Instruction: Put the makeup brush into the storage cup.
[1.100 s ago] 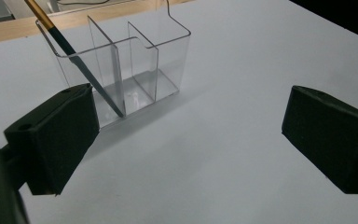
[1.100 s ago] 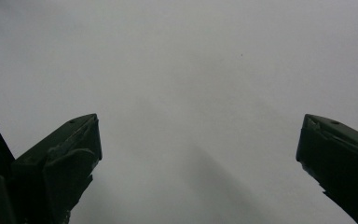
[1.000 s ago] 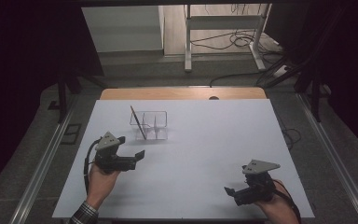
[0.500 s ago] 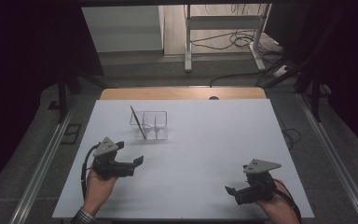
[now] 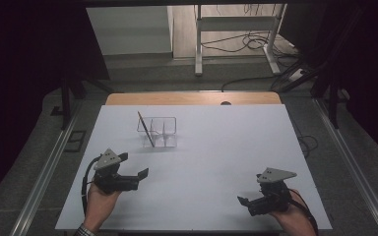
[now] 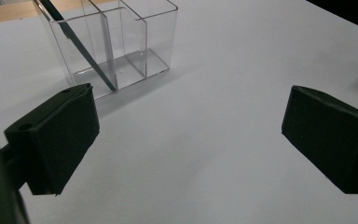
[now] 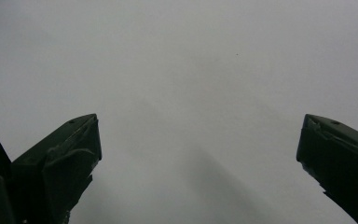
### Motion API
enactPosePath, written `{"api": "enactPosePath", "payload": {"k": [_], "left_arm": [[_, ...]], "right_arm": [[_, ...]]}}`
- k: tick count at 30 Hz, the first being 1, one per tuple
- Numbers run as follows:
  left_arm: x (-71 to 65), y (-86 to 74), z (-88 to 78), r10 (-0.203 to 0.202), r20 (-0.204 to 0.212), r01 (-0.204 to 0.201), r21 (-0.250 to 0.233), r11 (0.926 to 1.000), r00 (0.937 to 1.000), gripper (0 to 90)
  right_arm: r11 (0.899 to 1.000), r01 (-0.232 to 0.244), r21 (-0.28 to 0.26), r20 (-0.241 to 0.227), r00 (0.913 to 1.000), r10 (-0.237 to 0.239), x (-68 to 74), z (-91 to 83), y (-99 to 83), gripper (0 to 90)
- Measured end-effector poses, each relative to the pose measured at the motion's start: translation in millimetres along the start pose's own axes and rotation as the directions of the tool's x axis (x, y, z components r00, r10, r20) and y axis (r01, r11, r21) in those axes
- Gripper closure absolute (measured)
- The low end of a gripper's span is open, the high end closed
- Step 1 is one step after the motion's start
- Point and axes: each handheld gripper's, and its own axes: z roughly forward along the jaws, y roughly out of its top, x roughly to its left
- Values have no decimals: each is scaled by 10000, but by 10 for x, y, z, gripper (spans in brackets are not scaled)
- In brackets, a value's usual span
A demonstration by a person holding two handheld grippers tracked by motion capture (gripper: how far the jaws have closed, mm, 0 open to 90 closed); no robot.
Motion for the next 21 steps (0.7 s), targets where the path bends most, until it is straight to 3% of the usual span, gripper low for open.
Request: {"api": "enactPosePath", "payload": {"k": [21], "left_arm": [[-30,-127,-132,-63,-38,64,85,9999,10000,43]], "right_arm": [[10000,20,18,-3,10000,-20,2,4,-1,0]]}}
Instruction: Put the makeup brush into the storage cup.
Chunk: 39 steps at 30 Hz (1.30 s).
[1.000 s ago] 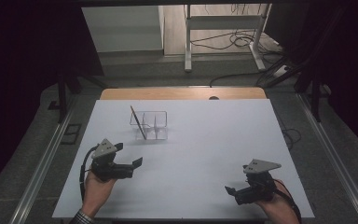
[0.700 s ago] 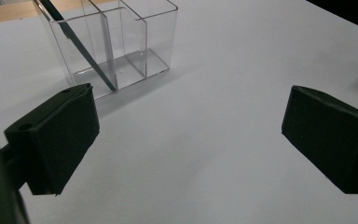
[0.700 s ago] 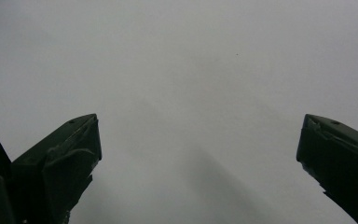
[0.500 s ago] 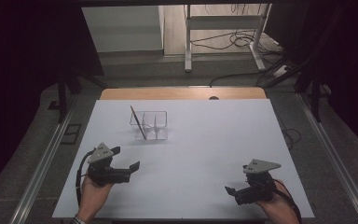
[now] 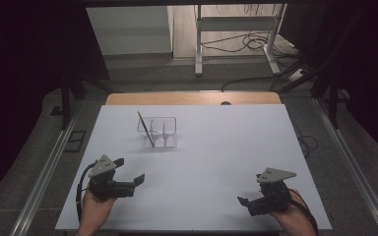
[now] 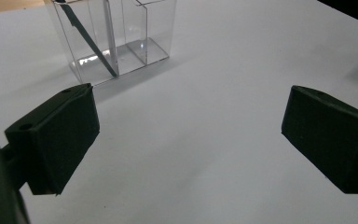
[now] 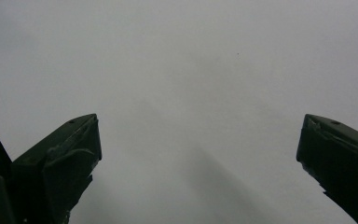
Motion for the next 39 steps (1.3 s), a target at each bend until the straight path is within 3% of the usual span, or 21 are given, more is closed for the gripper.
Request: {"api": "enactPosePath", "payload": {"k": [39], "left_arm": [[-24,-207,-270,-2,-245,4,45,10000,9997,44]], "right_arm": [[9999,59,111,47,10000,-60,-2,7,-5,1]]}}
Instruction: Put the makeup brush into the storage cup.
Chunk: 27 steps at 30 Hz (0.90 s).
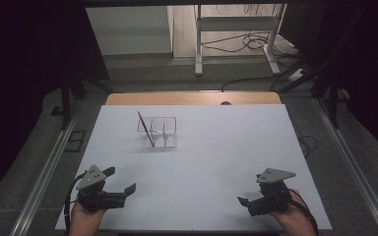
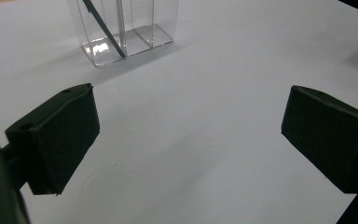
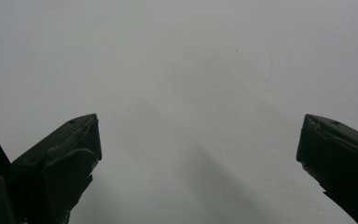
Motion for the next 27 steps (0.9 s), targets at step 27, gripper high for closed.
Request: {"api": "enactPosePath", "payload": {"k": [27], "left_arm": [[9,-169,-204,-178,-233,177,-26,9998,9996,44]], "right_arm": [[10000,-13,47,8,10000,13,-3,5,-4,0]]}}
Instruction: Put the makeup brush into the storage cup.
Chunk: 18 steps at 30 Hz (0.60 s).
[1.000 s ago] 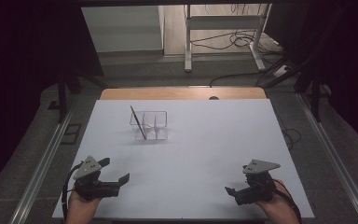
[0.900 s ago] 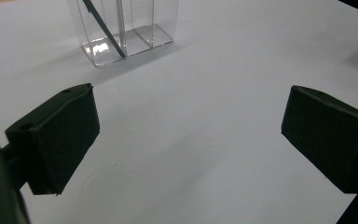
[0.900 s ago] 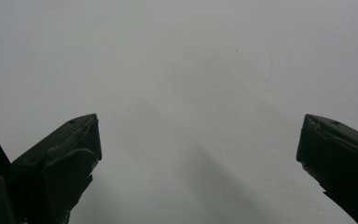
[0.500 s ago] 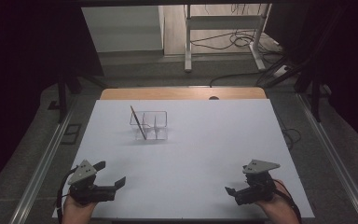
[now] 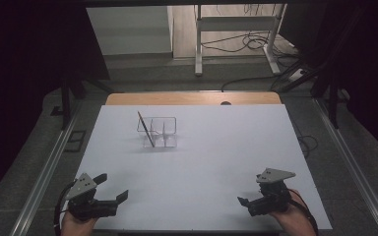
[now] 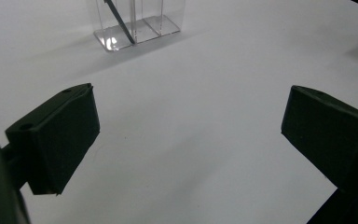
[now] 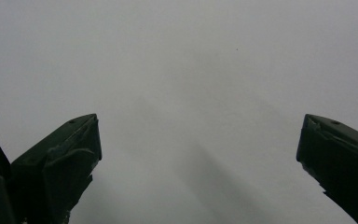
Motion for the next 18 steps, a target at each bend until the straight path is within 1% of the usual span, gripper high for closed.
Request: {"api": "enactPosePath", "payload": {"k": [5,14,15,18], "left_arm": [[7,-32,-41,-69,-50,69,-21,10000,10000,44],[1,-84,-99,-99,-148,100,17,9999,9998,45],[4,-90,-107,-53,-149,54,30,10000,9999,45],[1,-108,-129,-114,-200,114,19,9999,9997,45]], "right_arm": [[10000,-40,-11,13,10000,40,0,-1,0,1],[10000,-41,10,12,10000,41,-1,1,-1,0],[10000,-42,9,16,10000,42,-1,2,-1,1],[10000,-38,13,8,10000,38,0,3,-1,1]]}}
